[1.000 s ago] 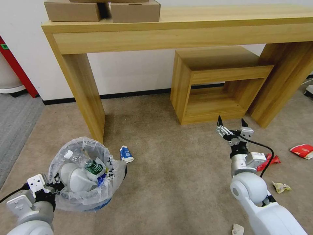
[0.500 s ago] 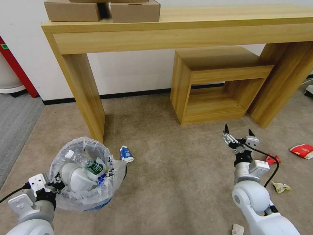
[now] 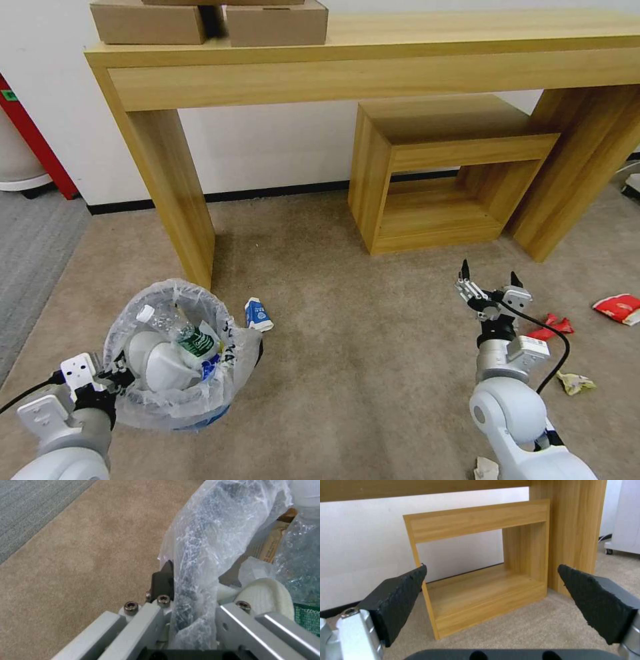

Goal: Pick up the trash bin and place the garbage on the floor into it.

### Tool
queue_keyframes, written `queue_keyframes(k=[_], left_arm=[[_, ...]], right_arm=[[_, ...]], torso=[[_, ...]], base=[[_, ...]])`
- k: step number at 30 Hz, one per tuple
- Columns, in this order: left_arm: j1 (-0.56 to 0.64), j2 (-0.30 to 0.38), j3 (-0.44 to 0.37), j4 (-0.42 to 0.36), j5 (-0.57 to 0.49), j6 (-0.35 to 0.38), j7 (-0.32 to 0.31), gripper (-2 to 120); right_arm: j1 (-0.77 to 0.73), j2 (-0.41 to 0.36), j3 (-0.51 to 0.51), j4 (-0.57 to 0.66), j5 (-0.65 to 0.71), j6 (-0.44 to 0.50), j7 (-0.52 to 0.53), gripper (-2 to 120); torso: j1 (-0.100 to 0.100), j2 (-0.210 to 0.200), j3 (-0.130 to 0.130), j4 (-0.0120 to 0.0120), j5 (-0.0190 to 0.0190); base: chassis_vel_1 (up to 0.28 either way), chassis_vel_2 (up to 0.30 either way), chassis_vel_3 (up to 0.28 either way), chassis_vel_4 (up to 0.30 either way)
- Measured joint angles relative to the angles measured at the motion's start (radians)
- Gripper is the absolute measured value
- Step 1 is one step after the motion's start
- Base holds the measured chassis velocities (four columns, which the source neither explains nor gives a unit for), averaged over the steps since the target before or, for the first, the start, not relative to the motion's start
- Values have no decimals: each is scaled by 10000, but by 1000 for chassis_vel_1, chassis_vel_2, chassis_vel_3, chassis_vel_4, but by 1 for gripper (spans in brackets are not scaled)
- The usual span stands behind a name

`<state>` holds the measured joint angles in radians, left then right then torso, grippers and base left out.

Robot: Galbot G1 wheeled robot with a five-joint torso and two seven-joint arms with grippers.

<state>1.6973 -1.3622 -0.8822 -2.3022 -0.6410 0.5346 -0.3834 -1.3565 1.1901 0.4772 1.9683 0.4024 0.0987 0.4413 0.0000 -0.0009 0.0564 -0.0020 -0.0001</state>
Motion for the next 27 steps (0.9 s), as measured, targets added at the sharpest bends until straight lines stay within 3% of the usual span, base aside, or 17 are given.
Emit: queue_keyframes(k=[17, 27], left_arm=[[-23, -19, -5, -4, -5, 20, -24, 1], [-76, 58, 35, 72, -17, 23, -14, 1]], right_arm=[[-152, -667, 115, 412, 697, -167, -509, 100], [-193, -483, 124, 343, 554, -116, -631, 100]], torso=[[0, 1, 0, 0, 0], [0, 0, 0, 0, 1]], base=[[0, 0, 0, 0], [0, 0, 0, 0]])
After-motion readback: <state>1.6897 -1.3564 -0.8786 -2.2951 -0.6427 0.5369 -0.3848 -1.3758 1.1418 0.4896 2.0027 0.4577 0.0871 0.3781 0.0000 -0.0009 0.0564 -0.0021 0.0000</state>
